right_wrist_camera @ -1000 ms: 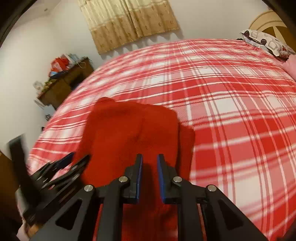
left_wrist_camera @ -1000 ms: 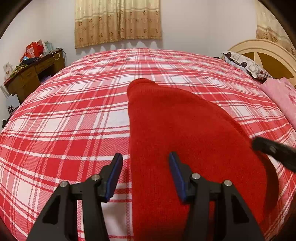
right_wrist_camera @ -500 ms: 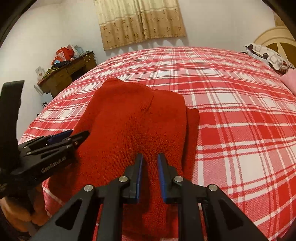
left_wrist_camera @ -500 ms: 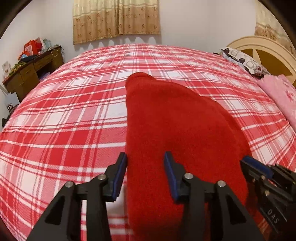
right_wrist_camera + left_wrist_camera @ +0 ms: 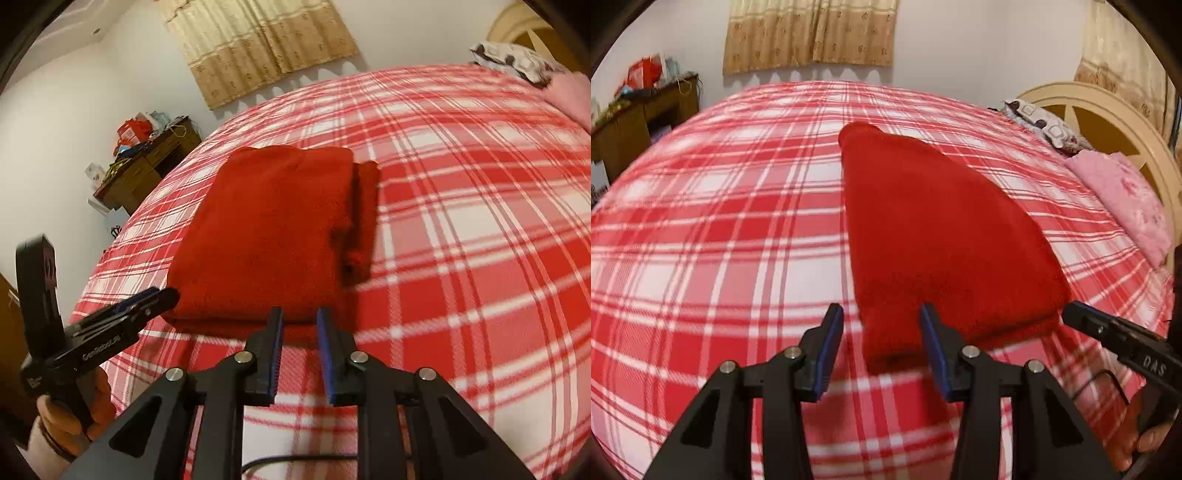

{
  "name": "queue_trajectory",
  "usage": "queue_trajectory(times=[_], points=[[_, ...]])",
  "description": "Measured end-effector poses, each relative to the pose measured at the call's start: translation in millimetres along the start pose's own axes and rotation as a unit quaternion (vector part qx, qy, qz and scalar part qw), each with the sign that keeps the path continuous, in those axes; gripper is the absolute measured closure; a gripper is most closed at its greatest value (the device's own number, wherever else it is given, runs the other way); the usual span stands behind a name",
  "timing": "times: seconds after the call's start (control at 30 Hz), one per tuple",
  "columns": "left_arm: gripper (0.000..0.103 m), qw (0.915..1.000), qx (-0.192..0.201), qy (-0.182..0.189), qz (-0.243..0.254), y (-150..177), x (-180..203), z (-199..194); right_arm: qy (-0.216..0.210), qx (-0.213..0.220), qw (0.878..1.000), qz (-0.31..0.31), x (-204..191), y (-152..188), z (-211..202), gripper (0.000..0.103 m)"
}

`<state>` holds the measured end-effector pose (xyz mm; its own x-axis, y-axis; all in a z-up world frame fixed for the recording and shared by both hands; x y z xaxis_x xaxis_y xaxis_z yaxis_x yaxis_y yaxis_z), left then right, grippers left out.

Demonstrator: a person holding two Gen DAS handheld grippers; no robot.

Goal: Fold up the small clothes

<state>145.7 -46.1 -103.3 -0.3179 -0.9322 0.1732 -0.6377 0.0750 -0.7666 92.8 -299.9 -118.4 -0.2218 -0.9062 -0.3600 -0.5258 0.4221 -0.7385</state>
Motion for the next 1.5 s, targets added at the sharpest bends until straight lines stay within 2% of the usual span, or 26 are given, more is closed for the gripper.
queue_trajectory(times=[0.03, 0.1, 0.23, 0.33, 0.53, 0.93, 1.1, 1.2, 1.23, 1.37, 1.5], points=[[0.043, 1.0000, 0.000, 0.001, 0.003, 1, -1, -1, -0.002, 0.004, 1.000, 0.009, 3, -2, -3, 0.058], [0.037, 0.9999, 0.002, -0.008, 0.011, 0, -1, -2, -0.001, 0.013, 1.000, 0.028, 9, -5, -8, 0.046], [0.028, 0.9999, 0.000, -0.014, 0.004, -9, -3, 1, -0.004, 0.020, 0.998, 0.053, 16, -12, -13, 0.046], [0.028, 0.9999, 0.007, -0.004, -0.007, -18, -5, 0, -0.009, 0.022, 0.999, 0.046, 12, -15, -13, 0.046], [0.028, 0.9993, 0.012, -0.036, 0.002, -37, -11, 9, -0.013, 0.023, 0.999, 0.031, 5, -16, -11, 0.046], [0.028, 0.9969, 0.018, -0.063, 0.044, -53, -2, 19, 0.001, 0.032, 0.999, 0.026, 14, -30, -9, 0.046], [0.028, 0.9976, 0.010, -0.056, 0.039, -56, 0, 25, -0.001, 0.035, 0.999, 0.029, 18, -40, -4, 0.046], [0.028, 0.9991, 0.007, -0.032, 0.028, -59, 2, 27, 0.002, 0.040, 0.999, 0.032, 22, -45, -3, 0.046], [0.028, 0.9997, 0.007, -0.015, 0.020, -61, 2, 27, 0.004, 0.042, 0.999, 0.034, 24, -47, -2, 0.046], [0.028, 0.9999, 0.007, 0.009, -0.010, -69, -2, 32, 0.005, 0.037, 0.998, 0.042, 30, -53, 5, 0.046], [0.029, 0.9972, -0.012, 0.041, -0.061, -79, -7, 49, 0.005, 0.039, 0.998, 0.050, 35, -65, 16, 0.046]])
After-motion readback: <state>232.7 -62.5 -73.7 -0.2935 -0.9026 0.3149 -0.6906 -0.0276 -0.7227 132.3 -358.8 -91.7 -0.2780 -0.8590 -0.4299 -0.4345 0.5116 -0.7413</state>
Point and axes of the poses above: each gripper's, at about its wrist camera, not at the fingertips, and z roughly the way its jaws point, x to its right, y to its underside, the point moved 6 cm from there along z, roughly the way its jaws point, and after that the axes turned 9 degrees about x, right-handed, at the moved point
